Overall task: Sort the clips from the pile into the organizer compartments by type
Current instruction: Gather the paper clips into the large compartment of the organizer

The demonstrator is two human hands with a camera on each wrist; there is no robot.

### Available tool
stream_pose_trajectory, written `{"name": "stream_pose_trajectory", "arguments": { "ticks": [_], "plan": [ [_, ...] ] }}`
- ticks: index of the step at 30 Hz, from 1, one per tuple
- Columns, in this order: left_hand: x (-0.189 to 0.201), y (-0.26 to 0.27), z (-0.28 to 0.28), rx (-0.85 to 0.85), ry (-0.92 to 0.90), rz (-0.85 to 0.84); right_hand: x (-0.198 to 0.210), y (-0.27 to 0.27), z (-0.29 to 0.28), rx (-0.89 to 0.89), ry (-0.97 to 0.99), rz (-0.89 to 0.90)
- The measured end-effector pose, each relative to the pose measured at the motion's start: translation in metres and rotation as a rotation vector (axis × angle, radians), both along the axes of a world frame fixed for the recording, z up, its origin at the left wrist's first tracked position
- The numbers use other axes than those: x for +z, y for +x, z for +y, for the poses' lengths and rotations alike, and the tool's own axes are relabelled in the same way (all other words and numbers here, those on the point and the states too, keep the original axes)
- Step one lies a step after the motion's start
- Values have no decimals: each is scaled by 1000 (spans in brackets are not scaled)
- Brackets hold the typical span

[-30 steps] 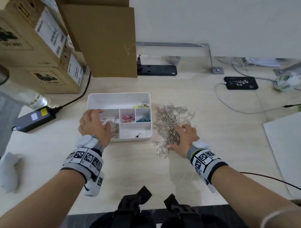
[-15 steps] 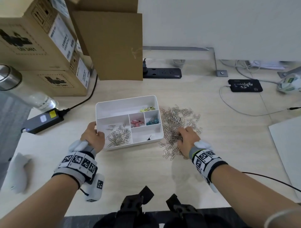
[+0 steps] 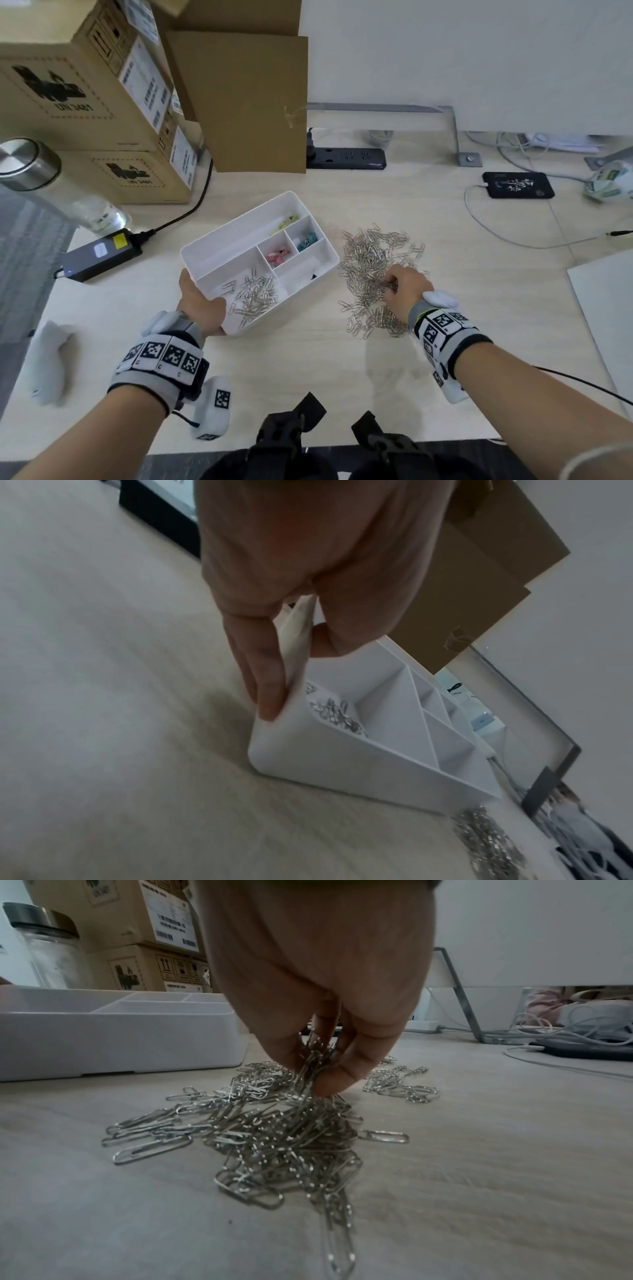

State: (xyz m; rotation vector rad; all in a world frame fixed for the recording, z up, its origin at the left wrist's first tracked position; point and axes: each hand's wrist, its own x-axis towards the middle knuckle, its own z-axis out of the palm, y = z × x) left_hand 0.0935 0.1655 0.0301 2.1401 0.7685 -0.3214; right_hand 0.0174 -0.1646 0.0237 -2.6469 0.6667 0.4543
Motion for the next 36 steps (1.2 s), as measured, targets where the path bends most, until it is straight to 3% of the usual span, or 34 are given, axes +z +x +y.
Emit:
{"name": "stream_pose_trajectory", "arguments": {
  "ticks": [2,4,7,13,20,24,29,36],
  "plan": [
    [-3,-11,-3,-10,-41,16,0,0,-1,-4,3,0],
    [-5,-19,-8,86,-102,-20,1,0,-2,2,10,-1],
    [0,-10,-10,168,-61,-80,4,0,-3,1,21,3],
    [17,24,9,-283,191,-52,12,2,0,-27,45,-18],
    [19,11,0,-316,336,-5,15,3,1,-292,240,-142],
    [17,-9,-11,-431,364,5,16,3,1,-362,308,-173],
    [14,-11,-22,-556,285,-90,15,4,0,-402,356,-203],
    [7,-3,-26,-508,75,-170,15,3,4,-496,558,-242]
  ]
}}
